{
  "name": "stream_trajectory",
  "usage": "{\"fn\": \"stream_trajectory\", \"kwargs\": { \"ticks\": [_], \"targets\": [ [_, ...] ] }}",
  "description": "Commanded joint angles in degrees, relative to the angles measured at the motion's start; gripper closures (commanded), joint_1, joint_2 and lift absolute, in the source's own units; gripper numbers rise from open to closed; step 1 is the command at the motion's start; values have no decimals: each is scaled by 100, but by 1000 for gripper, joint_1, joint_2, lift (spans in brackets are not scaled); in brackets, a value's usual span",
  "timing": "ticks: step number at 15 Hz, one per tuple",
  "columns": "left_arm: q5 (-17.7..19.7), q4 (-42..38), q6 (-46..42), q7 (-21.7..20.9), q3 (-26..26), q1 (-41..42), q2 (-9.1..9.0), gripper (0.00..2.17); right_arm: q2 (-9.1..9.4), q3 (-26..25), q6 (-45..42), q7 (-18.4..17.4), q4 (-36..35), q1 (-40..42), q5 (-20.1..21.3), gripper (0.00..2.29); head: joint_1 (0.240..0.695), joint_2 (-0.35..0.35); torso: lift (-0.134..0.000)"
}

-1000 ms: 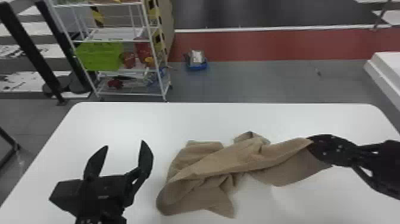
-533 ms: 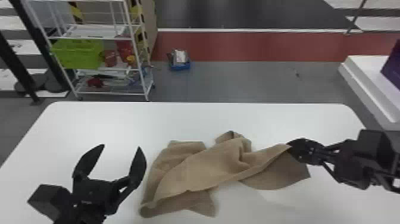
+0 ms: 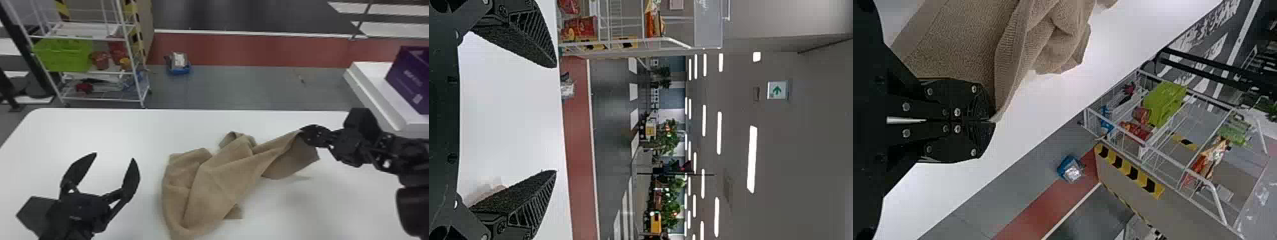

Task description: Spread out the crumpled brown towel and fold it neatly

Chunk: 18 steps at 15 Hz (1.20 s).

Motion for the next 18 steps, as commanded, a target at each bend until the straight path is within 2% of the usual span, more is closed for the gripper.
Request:
{"fn": "stream_trajectory", "kwargs": {
  "ticks": [1,2,3,4,6,8,9,11,15,18],
  "targets": [
    [-436,42,87,-122,-3,-24,-19,147,67,14,7,-168,475,-196,-133,1504,695,-65,-122],
    [-630,77,87,-158,-12,-33,-19,151,85,6,113,-159,458,-152,-554,1504,695,-72,-122],
    [-647,112,87,-158,-3,-33,-10,151,85,-3,500,-124,291,-55,-1117,1504,695,-77,-122],
    [-647,138,87,-158,-3,-42,-19,151,94,-21,781,-115,-52,33,-1504,1504,695,-76,-122],
    [-647,130,87,-131,-3,-33,-28,151,375,-153,1449,-107,-957,182,-2470,1504,695,-63,-122],
    [-674,42,87,-166,-12,20,-37,151,682,-179,2099,-194,-1696,41,-3217,1504,695,-19,-122],
    [-682,-20,87,-254,-3,72,-28,151,832,-223,2521,-379,-1907,-152,-3490,1504,695,2,-122],
    [-735,-143,69,-369,6,195,-2,151,946,-170,3136,-608,-2170,-627,-3613,1504,695,26,-122],
    [-849,-169,-19,-799,-12,274,-10,151,981,102,3734,-1003,-2276,-1514,-3587,1504,695,46,-122],
    [-849,-266,-54,-1406,-82,345,-2,151,981,559,4191,-1469,-2144,-2279,-3455,1504,667,35,-122]
  ]
}}
